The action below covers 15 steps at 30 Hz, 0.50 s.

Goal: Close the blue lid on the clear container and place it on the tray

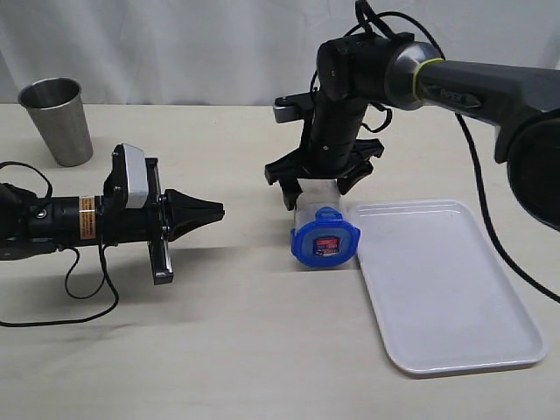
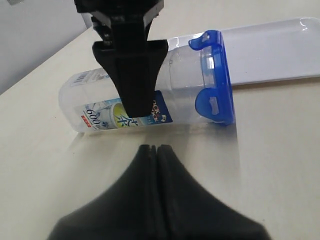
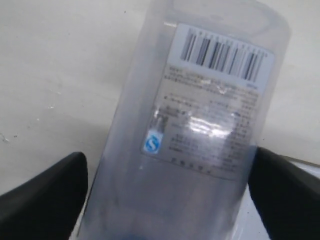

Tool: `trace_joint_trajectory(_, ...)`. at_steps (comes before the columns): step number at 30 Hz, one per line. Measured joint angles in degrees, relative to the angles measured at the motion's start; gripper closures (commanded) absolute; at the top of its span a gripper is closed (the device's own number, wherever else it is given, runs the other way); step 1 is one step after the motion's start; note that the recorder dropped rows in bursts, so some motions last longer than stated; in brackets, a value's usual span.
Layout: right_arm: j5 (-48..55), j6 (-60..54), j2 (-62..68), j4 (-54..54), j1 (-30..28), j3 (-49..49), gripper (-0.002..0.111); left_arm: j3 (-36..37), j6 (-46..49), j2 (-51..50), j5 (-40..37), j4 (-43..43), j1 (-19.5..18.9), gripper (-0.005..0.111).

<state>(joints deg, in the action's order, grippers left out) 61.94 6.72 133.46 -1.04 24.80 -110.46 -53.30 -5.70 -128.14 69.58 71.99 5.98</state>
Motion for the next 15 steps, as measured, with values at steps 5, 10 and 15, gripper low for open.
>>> trace_joint_trajectory(5, -0.2, 0.0, 1.0, 0.3, 0.0, 0.0, 0.044, 0.0, 0.0, 0.0, 0.0, 0.0, 0.0, 0.107)
trace_joint_trajectory(10, -0.6, -0.1, 1.0, 0.6, 0.0, 0.0, 0.08, 0.0, 0.0, 0.0, 0.0, 0.0, 0.0, 0.107)
trace_joint_trajectory(15, -0.6, -5.1, 1.0, 2.9, 0.0, 0.0, 0.104, 0.0, 0.0, 0.0, 0.0, 0.0, 0.0, 0.107)
